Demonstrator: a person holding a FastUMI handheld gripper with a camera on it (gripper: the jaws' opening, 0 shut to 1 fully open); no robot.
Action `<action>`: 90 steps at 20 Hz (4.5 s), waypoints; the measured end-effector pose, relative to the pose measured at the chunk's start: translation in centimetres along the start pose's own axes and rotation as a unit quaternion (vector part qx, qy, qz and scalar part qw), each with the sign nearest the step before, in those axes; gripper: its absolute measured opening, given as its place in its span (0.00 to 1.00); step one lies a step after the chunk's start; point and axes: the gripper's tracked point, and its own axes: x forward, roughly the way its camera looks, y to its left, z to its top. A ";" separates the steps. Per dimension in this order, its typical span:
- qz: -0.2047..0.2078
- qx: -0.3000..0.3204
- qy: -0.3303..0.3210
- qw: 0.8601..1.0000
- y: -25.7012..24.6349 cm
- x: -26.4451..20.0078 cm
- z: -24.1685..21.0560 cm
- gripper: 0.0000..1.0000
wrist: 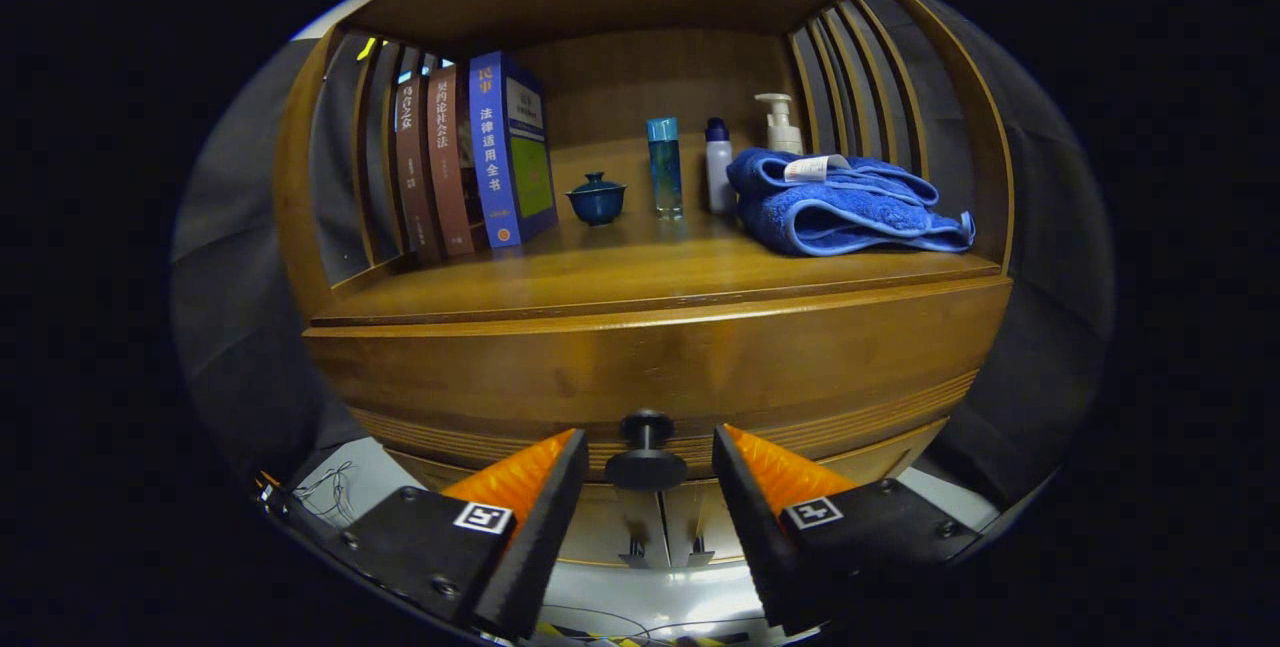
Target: Pull open the drawer, take out the items inside it, and place them on the countertop above the cabinet.
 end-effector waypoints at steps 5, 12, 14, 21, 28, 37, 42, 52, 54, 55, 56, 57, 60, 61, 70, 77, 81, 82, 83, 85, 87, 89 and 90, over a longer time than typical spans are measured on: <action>0.011 0.011 0.028 0.999 0.3 0.8 -0.9 0.45; 0.009 0.003 0.047 0.999 0.4 0.5 -1.1 0.36; 0.010 -0.001 0.054 0.998 0.4 -0.2 -1.4 0.36; 0.022 0.004 0.078 0.997 0.3 -4.7 -3.1 0.36; 0.037 0.004 0.117 0.992 0.1 -9.9 -5.1 0.36; 0.042 0.018 0.156 0.987 -0.2 -15.4 -7.3 0.36; 0.043 0.024 0.183 0.982 -0.4 -17.4 -9.1 0.36; 0.061 0.036 0.185 0.980 0.7 -18.9 -7.3 0.90; 0.086 0.040 0.184 0.978 2.2 -20.5 -5.8 1.00; 0.102 0.041 0.181 0.977 3.2 -21.3 -4.7 1.00; 0.116 0.038 0.175 0.977 3.8 -21.8 -3.3 1.00; 0.123 0.031 0.164 0.978 4.2 -21.8 -1.5 1.00; 0.103 -0.005 0.112 0.988 3.4 -19.3 3.8 1.00; 0.097 -0.019 0.104 0.990 3.2 -18.3 4.7 1.00; 0.080 -0.033 0.205 0.975 3.1 -6.9 4.1 1.00; 0.058 -0.066 0.312 0.946 2.1 -2.1 -0.7 0.99; 0.045 -0.062 0.375 0.924 1.6 -1.2 -3.5 0.99; 0.037 -0.052 0.386 0.920 1.3 -0.9 -3.8 1.00; 0.031 -0.046 0.396 0.916 1.0 -0.7 -4.1 1.00; 0.025 -0.043 0.422 0.905 0.7 -1.2 -4.9 0.98; 0.024 -0.043 0.445 0.894 1.0 -1.3 -6.0 0.88; 0.021 -0.044 0.466 0.883 1.1 -1.8 -6.9 0.83; 0.011 -0.050 0.476 0.878 0.6 -1.6 -7.4 0.75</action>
